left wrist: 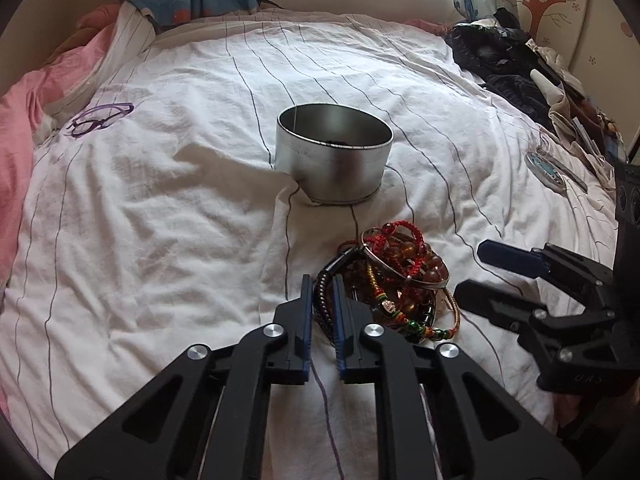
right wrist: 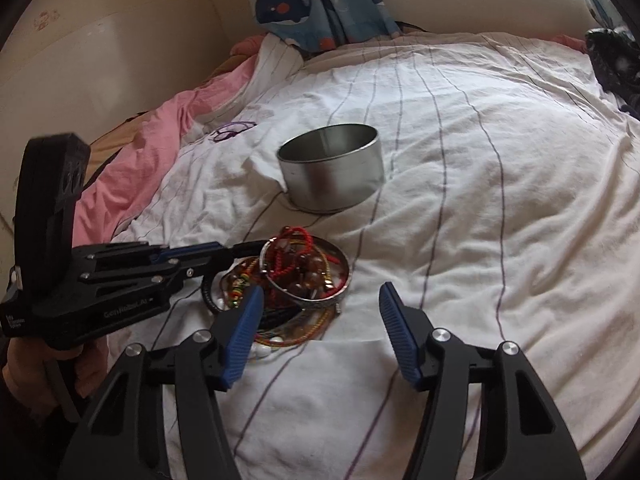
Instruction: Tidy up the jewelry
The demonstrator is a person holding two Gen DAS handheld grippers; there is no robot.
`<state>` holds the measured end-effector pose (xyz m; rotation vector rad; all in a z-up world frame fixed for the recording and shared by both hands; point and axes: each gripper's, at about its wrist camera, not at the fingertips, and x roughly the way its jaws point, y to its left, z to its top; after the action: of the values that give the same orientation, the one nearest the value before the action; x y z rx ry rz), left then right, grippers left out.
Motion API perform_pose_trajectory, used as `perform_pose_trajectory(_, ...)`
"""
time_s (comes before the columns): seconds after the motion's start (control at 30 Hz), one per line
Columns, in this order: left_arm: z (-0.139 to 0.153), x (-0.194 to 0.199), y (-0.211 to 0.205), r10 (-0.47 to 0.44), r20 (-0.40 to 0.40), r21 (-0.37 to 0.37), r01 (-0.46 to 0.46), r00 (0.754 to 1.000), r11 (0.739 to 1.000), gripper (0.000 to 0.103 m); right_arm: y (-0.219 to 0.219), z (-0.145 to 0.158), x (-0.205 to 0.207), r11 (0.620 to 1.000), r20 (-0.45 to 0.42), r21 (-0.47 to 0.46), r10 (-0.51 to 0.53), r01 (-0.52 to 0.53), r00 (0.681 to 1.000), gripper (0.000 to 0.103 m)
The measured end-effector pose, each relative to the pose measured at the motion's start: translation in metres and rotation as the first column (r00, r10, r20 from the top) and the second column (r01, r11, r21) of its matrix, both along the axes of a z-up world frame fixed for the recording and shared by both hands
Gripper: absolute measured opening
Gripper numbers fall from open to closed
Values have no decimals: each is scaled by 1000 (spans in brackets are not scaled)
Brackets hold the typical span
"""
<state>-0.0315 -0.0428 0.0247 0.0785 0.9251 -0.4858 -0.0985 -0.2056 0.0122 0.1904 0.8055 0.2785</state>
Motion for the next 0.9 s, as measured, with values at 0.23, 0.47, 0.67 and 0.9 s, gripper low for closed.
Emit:
perform_pose_trajectory(0.23,8,11,11,-22,-36,-32,21,999,999,4,17,-7,10,997,-28,-71,39,-41,999,54)
perform_pose_trajectory(0.47,-15,20,-11,-72,-93,-3,73,993,997,12,17,-9,16,995,-30,-89,45,-47,999,8)
perform_pose_trajectory(0.67,4,10,1,-62,-24,-36,62,998,997,11,-2,8,10,998,42,-60,-26,29,999,0)
perform_pose_trajectory(0.9,21,16,19,9,4,-78,-9,1000,997,12,10,17,12,996,70,-58,72,-68,995,62)
